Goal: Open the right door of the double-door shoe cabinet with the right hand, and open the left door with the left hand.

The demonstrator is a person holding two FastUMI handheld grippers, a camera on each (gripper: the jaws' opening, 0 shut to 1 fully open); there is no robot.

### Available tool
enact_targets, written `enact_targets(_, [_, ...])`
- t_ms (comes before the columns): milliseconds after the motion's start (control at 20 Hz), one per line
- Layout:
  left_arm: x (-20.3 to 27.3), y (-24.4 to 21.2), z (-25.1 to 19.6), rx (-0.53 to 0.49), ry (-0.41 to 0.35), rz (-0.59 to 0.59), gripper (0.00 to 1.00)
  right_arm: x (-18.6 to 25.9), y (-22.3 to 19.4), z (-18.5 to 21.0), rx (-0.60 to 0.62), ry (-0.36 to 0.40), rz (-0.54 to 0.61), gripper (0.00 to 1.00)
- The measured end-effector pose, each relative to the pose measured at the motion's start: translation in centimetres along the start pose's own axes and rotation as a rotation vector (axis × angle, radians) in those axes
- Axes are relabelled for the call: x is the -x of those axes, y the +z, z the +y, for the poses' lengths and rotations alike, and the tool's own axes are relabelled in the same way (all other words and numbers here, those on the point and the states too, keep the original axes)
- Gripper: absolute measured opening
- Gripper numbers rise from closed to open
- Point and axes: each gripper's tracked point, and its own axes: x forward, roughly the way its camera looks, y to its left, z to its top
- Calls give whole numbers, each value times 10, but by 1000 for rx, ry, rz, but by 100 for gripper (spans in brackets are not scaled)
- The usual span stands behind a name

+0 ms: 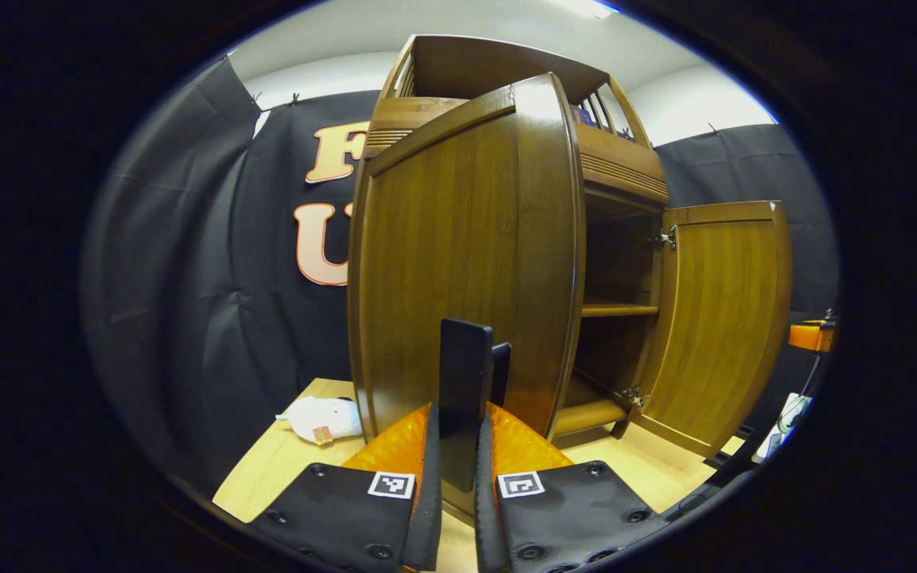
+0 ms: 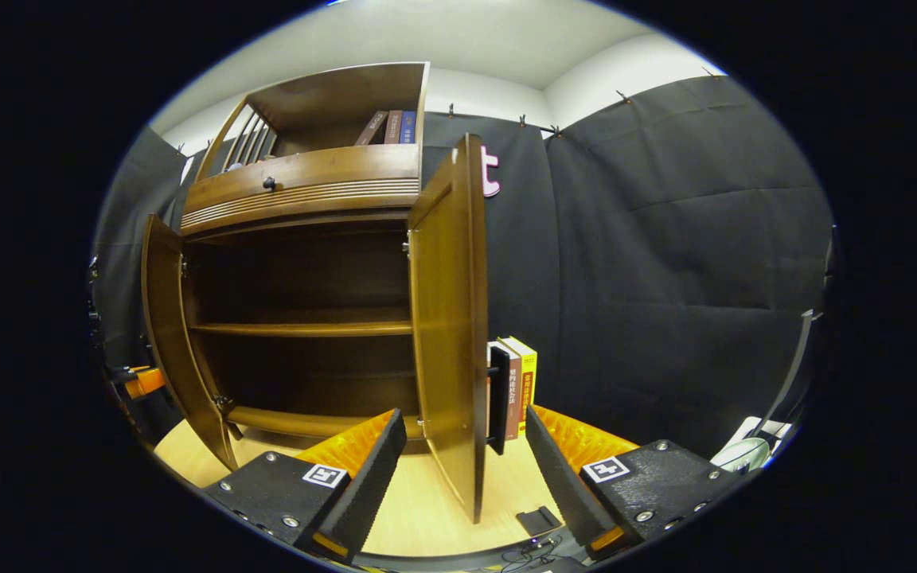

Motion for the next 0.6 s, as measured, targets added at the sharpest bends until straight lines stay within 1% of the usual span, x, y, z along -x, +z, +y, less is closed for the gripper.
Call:
enact_targets(100, [7, 0, 12, -3, 29, -5, 22, 5, 3, 15, -7, -2, -11, 98])
enact_targets(150, [12, 1, 21, -5, 49, -9, 24, 6, 4, 23, -11, 0, -16, 98])
enact_targets(200, [17, 2, 29, -12, 57, -14, 24, 7, 4, 31, -12, 5, -19, 98])
enact_targets(250, [19, 1, 34, -16, 59, -15, 20, 8, 4, 39, -12, 6, -20, 97])
enact_targets(300, [21, 1, 39, -13, 56, -15, 20, 7, 2, 46, -12, 9, -19, 92])
enact_targets(350, [22, 0, 44, -8, 49, -12, 20, 8, 1, 53, -15, 15, -16, 92])
enact_targets(400, [25, -1, 49, -2, 47, -11, 20, 7, 0, 60, -18, 21, -14, 98])
enact_targets(450, [27, 0, 55, 2, 50, -11, 20, 7, 0, 67, -19, 26, -13, 98])
enact_targets(500, [29, -2, 63, 2, 58, -8, 19, 5, 2, 72, -19, 28, -14, 92])
enact_targets(550, [32, -5, 77, -8, 96, 1, 17, 5, 2, 78, -19, 33, -12, 92])
enact_targets(600, [37, -1, 92, -30, 131, -19, 12, 5, 2, 84, -20, 40, -12, 92])
